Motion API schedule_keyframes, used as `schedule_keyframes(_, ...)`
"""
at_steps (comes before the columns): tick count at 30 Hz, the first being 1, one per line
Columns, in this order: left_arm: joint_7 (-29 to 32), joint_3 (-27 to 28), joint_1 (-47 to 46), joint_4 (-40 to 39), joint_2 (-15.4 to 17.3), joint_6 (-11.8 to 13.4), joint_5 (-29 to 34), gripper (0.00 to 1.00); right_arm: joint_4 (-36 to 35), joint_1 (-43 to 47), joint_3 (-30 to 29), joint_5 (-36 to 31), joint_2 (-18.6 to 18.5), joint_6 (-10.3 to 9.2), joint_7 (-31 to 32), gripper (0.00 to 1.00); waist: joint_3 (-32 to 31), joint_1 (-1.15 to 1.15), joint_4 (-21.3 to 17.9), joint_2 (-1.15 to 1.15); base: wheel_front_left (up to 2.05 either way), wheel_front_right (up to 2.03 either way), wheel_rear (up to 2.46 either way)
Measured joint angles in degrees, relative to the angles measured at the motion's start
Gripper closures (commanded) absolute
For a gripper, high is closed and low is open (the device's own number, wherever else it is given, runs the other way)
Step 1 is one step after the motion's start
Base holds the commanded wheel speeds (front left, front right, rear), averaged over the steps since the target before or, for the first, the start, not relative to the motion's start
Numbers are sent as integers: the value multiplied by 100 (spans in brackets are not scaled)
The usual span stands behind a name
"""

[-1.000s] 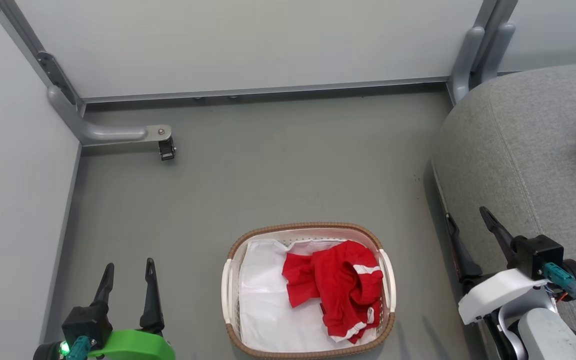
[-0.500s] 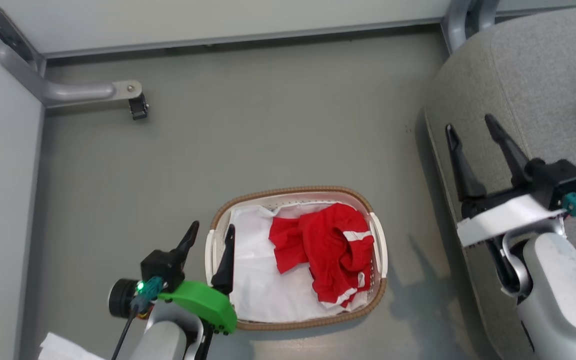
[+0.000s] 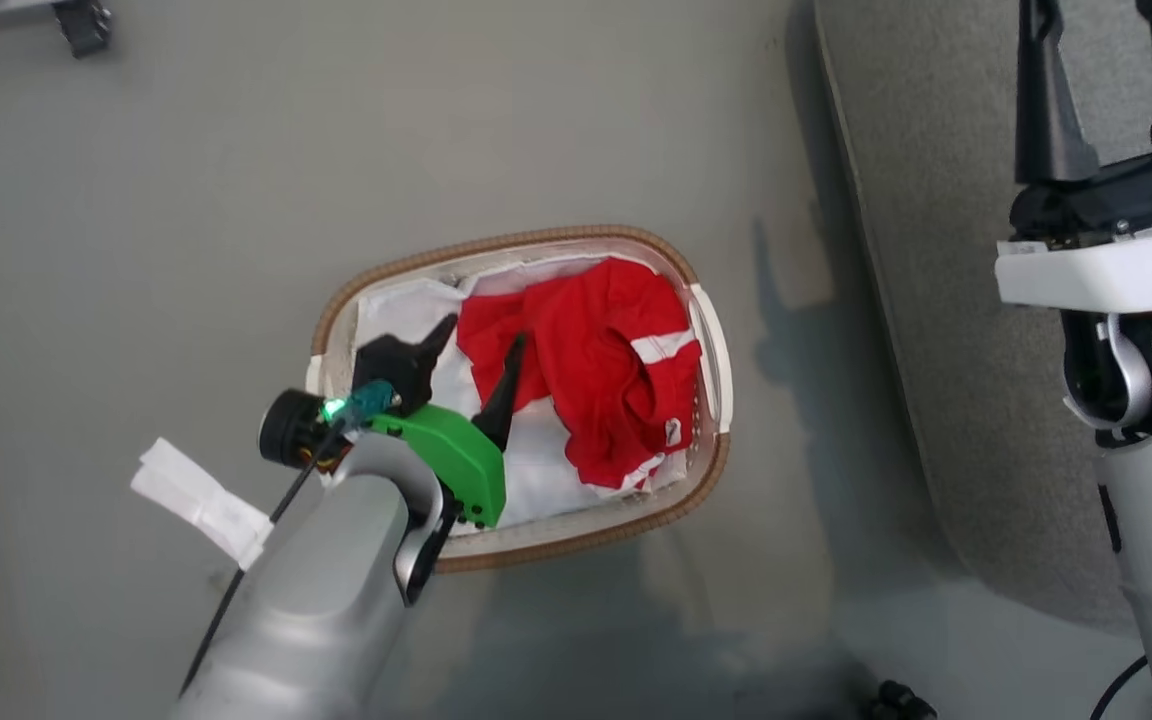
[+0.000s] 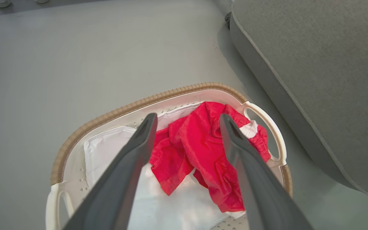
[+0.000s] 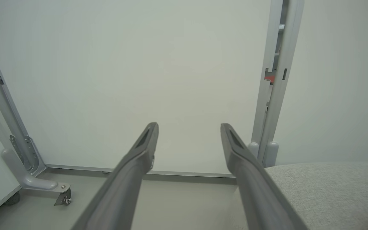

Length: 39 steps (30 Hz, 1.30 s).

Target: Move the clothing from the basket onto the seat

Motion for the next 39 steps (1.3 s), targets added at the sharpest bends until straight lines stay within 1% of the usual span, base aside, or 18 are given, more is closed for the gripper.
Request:
schedule_keyframes(5, 0, -205, -600, 438, 2, -20, -210, 0, -227, -85, -47, 1, -44, 0, 0, 0, 612, 0, -175, 0, 0, 0, 0)
schedule_keyframes(7, 0, -289, -712, 519, 4, -33, -474, 0, -287, -85, -102, -1, -47, 0, 0, 0, 844, 0, -250, 0, 0, 0, 0)
schedule_keyframes(9, 0, -396, -872, 626, 3, -58, -588, 0, -333, -85, -155, -5, -63, 0, 1, 0, 1039, 0, -310, 0, 0, 0, 0)
schedule_keyframes(14, 103, -859, -1171, 992, 4, -76, -1028, 0, -413, -81, -174, -35, -97, 0, 1, 0, 1487, 0, -452, 0, 0, 0, 0)
schedule_keyframes(21, 328, -1117, -1455, 1413, 4, -65, -1735, 0, -487, -80, -165, -124, -68, 0, 0, 0, 1876, 0, -711, 0, 0, 0, 0)
schedule_keyframes(24, 349, -1205, -1588, 1525, 5, -41, -1948, 0, -514, -75, -187, -160, -67, 0, 1, 0, 1999, 1, -812, 0, 0, 0, 0)
schedule_keyframes(26, 368, -1289, -1685, 1592, 7, 29, -2024, 0, -528, -68, -209, -160, -66, 0, 0, 0, 2074, 0, -861, 0, 0, 0, 0)
schedule_keyframes(30, 431, -1518, -1806, 1691, 9, 25, -2104, 0, -548, -69, -224, -147, -2, 0, 1, 0, 2170, 1, -977, 0, 0, 0, 0)
schedule_keyframes(31, 430, -1556, -1823, 1693, 5, 21, -2137, 18, -549, -70, -234, -140, 0, 0, 1, 0, 2182, 1, -997, 0, 0, 0, 0)
schedule_keyframes(32, 414, -1618, -1845, 1695, 5, 4, -2171, 100, -547, -70, -240, -137, 1, 0, 1, 0, 2193, 1, -1019, 0, 0, 0, 0)
schedule_keyframes(39, 125, -1936, -1897, 1763, 8, -33, -2189, 100, -493, -80, -327, -120, 78, 0, 1, 0, 2051, 1, -1041, 0, 0, 0, 0)
